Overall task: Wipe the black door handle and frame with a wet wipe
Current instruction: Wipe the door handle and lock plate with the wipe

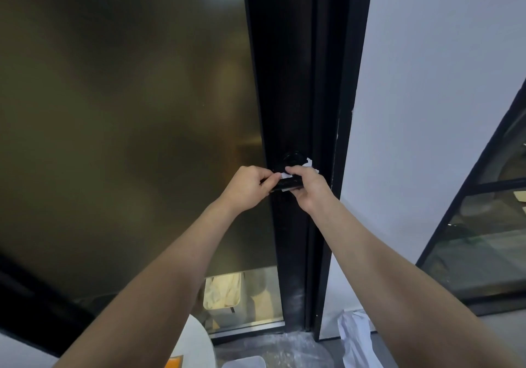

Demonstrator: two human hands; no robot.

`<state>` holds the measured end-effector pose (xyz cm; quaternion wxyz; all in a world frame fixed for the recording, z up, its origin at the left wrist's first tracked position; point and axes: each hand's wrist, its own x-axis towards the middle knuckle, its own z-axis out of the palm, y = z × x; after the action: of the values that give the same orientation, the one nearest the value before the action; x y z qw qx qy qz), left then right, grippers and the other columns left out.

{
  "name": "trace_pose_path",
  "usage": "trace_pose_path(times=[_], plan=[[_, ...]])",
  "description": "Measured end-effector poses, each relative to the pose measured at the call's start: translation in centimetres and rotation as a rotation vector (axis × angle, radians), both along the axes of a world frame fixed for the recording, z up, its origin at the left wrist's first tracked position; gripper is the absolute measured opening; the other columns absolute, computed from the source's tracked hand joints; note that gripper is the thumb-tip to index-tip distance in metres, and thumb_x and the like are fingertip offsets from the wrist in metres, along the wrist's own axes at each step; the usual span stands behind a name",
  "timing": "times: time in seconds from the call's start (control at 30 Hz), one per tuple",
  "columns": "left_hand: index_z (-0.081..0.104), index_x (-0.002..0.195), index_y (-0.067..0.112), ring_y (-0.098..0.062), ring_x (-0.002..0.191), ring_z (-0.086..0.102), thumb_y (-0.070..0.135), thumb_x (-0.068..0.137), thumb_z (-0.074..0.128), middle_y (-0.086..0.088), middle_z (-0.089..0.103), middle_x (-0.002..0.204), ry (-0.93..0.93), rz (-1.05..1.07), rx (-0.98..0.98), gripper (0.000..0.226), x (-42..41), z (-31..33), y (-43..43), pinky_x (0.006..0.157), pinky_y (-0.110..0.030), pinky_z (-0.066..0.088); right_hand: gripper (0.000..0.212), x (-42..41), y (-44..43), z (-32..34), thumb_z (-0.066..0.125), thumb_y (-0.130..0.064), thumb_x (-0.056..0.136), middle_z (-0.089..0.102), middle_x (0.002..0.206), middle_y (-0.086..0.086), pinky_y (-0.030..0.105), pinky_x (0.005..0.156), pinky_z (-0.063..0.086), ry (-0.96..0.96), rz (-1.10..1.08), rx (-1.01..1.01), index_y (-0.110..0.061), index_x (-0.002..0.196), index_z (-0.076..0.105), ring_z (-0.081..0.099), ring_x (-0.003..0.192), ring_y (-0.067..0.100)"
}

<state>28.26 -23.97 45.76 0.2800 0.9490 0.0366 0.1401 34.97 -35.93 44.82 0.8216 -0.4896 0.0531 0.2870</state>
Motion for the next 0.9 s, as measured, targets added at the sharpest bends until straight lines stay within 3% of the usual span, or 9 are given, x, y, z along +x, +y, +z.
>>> trace_pose_path(times=[0.07, 0.17, 0.23, 0.37, 0.43, 0.53, 0.6, 0.7, 0.9], plan=[[0.045, 0.049, 0.025, -0.007, 0.047, 0.044, 0.030, 0.096, 0.047, -0.005, 0.060, 0.060, -0.003, -0.002, -0.004, 0.048, 0.0, 0.0, 0.0, 0.049, -0.013, 0.035, 0.003, -0.1, 0.0, -0.4, 0.061, -0.004, 0.084, 0.062, 0.079, 0.010, 0.027, 0.067, 0.052, -0.034, -0.023, -0.034, -0.003, 0.085, 0.059, 0.062, 0.072, 0.021], [0.046, 0.049, 0.022, -0.008, 0.049, 0.047, 0.030, 0.096, 0.047, -0.003, 0.059, 0.059, -0.005, -0.003, -0.006, 0.048, -0.2, 0.0, 0.1, 0.050, -0.012, 0.036, 0.023, -0.4, 0.3, -0.8, 0.064, -0.013, 0.084, 0.063, 0.095, 0.013, 0.029, 0.074, 0.051, -0.094, -0.050, -0.142, -0.002, 0.103, 0.060, 0.061, 0.089, 0.025], [0.052, 0.053, 0.016, -0.007, 0.050, 0.048, 0.031, 0.096, 0.047, -0.002, 0.060, 0.059, 0.002, 0.004, -0.007, 0.046, -0.1, 0.0, 0.2, 0.051, -0.010, 0.037, 0.031, -0.7, 0.3, -0.9, 0.062, -0.019, 0.086, 0.061, 0.095, 0.010, 0.023, 0.064, 0.045, -0.180, -0.069, -0.249, -0.002, 0.111, 0.058, 0.059, 0.084, 0.020], [0.056, 0.059, 0.010, -0.006, 0.048, 0.046, 0.031, 0.096, 0.047, -0.002, 0.061, 0.061, 0.004, 0.006, 0.011, 0.043, 0.0, -0.1, 0.2, 0.051, -0.009, 0.036, 0.040, -0.8, -0.1, -1.1, 0.053, -0.028, 0.094, 0.056, 0.100, 0.008, 0.014, 0.055, 0.034, -0.643, -0.166, -0.651, -0.001, 0.122, 0.053, 0.050, 0.080, 0.012], [0.055, 0.059, 0.009, -0.007, 0.048, 0.045, 0.031, 0.096, 0.047, -0.003, 0.061, 0.061, 0.003, 0.001, 0.009, 0.044, 0.1, -0.1, 0.3, 0.050, -0.010, 0.036, 0.043, -0.9, -0.3, -1.0, 0.046, -0.025, 0.097, 0.052, 0.114, 0.012, 0.014, 0.064, 0.036, -0.901, -0.186, -0.878, -0.003, 0.134, 0.043, 0.047, 0.086, 0.012], [0.056, 0.061, 0.006, -0.008, 0.050, 0.047, 0.031, 0.096, 0.046, -0.007, 0.063, 0.064, 0.002, -0.007, 0.010, 0.044, 0.1, -0.2, 0.3, 0.051, -0.011, 0.037, 0.045, -0.7, -0.5, -0.7, 0.041, -0.021, 0.098, 0.049, 0.126, 0.013, 0.028, 0.077, 0.046, -1.065, -0.142, -1.128, -0.003, 0.140, 0.035, 0.054, 0.102, 0.023], [0.057, 0.062, 0.004, -0.011, 0.052, 0.048, 0.029, 0.096, 0.046, -0.011, 0.064, 0.065, 0.001, -0.011, 0.011, 0.044, 0.1, -0.3, 0.4, 0.052, -0.012, 0.036, 0.046, -0.4, -0.4, -0.1, 0.046, -0.015, 0.096, 0.042, 0.135, 0.013, 0.032, 0.087, 0.046, -1.210, -0.086, -1.255, -0.006, 0.139, 0.035, 0.047, 0.117, 0.026], [0.058, 0.065, -0.002, -0.014, 0.051, 0.045, 0.022, 0.096, 0.047, -0.020, 0.065, 0.069, 0.006, -0.016, -0.013, 0.041, 0.1, -0.1, 0.4, 0.048, -0.015, 0.034, 0.045, -0.3, 0.8, 1.2, 0.055, -0.004, 0.089, 0.036, 0.139, 0.010, 0.033, 0.099, 0.042, -1.457, 0.057, -1.362, -0.008, 0.132, 0.045, 0.036, 0.126, 0.026], [0.059, 0.067, -0.002, -0.022, 0.058, 0.051, 0.025, 0.096, 0.047, -0.020, 0.064, 0.070, -0.009, -0.047, 0.008, 0.042, 0.1, -0.3, 0.4, 0.054, -0.025, 0.037, 0.039, 0.3, 1.1, 0.8, 0.054, -0.001, 0.087, 0.046, 0.130, 0.010, 0.028, 0.088, 0.044, -1.392, -0.080, -1.244, -0.007, 0.125, 0.047, 0.044, 0.118, 0.022]])
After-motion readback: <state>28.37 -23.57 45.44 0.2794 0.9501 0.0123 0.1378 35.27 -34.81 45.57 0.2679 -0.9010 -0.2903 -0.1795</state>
